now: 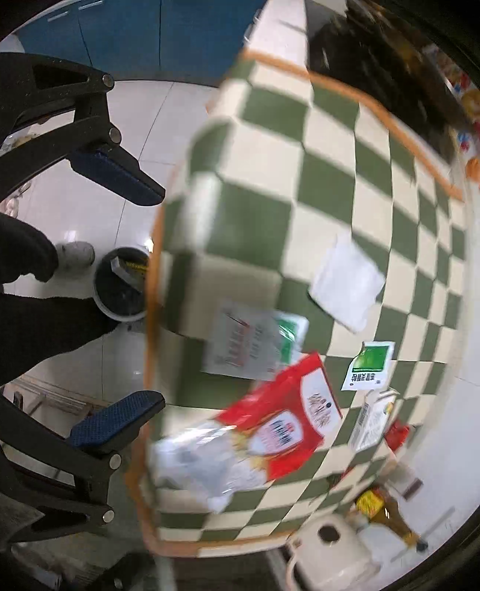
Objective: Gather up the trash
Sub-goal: 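Raise both tools back toward the counter items, then grasp the white-green medicine box with the right tool while the left tool grasps a white packet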
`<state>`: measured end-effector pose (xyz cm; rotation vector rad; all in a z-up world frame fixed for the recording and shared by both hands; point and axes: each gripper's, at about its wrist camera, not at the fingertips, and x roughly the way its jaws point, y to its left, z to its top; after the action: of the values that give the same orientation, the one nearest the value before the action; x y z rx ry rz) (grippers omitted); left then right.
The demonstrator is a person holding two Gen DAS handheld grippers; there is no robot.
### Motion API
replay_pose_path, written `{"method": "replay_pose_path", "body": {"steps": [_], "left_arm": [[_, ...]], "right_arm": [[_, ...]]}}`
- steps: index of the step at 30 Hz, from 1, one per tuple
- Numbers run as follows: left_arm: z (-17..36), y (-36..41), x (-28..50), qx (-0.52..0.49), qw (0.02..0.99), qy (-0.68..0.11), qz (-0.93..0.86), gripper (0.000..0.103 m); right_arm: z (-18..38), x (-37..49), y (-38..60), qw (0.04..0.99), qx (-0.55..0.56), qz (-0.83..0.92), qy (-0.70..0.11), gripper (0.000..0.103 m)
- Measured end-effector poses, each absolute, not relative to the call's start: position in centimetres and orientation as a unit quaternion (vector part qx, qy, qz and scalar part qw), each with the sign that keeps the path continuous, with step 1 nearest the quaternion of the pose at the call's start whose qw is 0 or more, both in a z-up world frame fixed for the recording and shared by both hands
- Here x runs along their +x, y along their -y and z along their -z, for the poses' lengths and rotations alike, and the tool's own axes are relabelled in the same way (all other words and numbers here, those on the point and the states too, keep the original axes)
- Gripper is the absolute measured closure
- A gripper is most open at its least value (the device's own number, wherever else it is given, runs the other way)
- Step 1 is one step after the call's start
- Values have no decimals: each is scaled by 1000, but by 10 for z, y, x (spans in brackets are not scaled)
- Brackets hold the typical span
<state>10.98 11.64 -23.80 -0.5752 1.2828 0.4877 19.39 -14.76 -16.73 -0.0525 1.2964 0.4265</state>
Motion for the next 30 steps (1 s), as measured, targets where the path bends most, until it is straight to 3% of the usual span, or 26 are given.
{"method": "replay_pose_path", "body": {"steps": [3,6,7,9,11,12,14,22,30], "left_arm": [[267,-128,150,-275,716,-603,-220,17],[294,-136,172,-263,696,-624,-239,47],[292,-136,173,-253,703,-616,-251,49],[288,-131,174,-230,713,-611,-256,64],[283,-128,169,-211,714,-609,-272,90],[282,-129,166,-210,713,-609,-277,91],[277,-133,156,-208,706,-607,-300,103],[245,-194,142,-204,673,-554,-445,103],[236,-238,166,-251,691,-523,-432,99]], "right_arm": [[180,257,131,765,-35,-199,-612,0],[196,303,110,754,-61,-208,-620,0],[201,311,105,751,-68,-211,-622,0],[211,325,92,744,-81,-219,-626,0],[223,337,79,734,-90,-226,-634,0],[231,346,69,726,-88,-233,-640,0],[239,355,54,719,-88,-243,-645,0],[244,403,-33,756,-96,-245,-599,0],[283,434,-112,755,-188,-219,-589,0]]}}
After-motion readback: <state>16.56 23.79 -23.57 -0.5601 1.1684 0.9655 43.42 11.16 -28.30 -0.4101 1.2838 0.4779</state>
